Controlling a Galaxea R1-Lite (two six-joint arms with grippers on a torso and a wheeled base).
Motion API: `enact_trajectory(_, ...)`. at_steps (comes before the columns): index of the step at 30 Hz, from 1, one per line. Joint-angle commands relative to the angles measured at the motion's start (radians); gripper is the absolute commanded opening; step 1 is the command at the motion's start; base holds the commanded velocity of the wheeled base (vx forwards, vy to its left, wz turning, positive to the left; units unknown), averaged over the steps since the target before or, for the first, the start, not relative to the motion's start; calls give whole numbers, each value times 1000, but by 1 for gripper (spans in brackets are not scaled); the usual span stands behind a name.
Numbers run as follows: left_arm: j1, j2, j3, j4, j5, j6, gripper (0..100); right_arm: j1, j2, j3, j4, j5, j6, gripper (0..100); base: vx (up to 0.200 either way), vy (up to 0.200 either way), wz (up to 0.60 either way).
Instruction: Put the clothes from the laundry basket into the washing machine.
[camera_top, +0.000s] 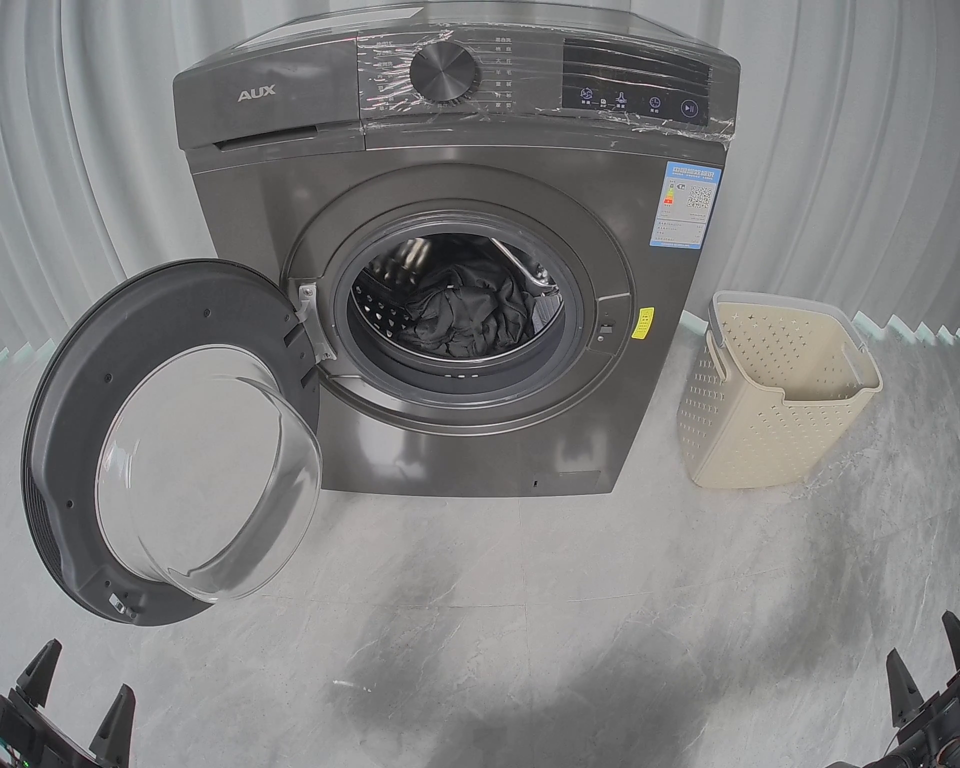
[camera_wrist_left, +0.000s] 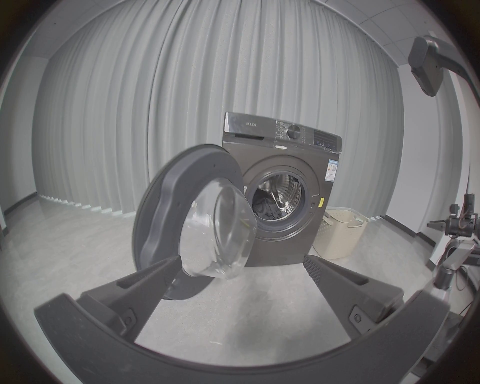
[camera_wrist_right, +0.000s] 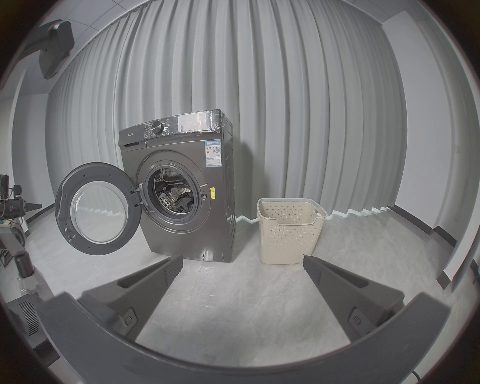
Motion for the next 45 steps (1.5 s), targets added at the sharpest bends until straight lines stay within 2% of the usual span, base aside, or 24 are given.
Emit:
enact_trajectory(1, 8, -60, 13, 24, 51, 58, 100, -5, -22, 18, 2, 3, 0, 100, 0, 0, 0)
enact_trajectory(2, 10, -58, 17, 55, 71, 72, 100, -5, -22, 18, 2, 6, 0, 100, 0, 0, 0)
enact_trajectory(4, 8, -60, 7, 98, 72, 89, 100, -5, -22, 18, 3, 11, -5, 100, 0, 0, 0)
enact_trajectory(11, 8, -60, 15, 73, 71, 74, 100, -4, -22, 18, 3, 6, 0, 100, 0, 0, 0)
enact_trajectory(18, 8, -60, 15, 73, 77, 77, 100, -5, -22, 18, 3, 6, 0, 100, -171, 0, 0)
enact_trajectory(24, 8, -60, 15, 73, 77, 77, 100, -5, -22, 18, 3, 6, 0, 100, 0, 0, 0)
enact_trajectory(38, 8, -60, 15, 73, 75, 77, 100, -4, -22, 18, 3, 6, 0, 100, 0, 200, 0)
enact_trajectory(45, 7, -60, 15, 73, 78, 62, 100, -5, -22, 18, 3, 6, 0, 100, 0, 200, 0)
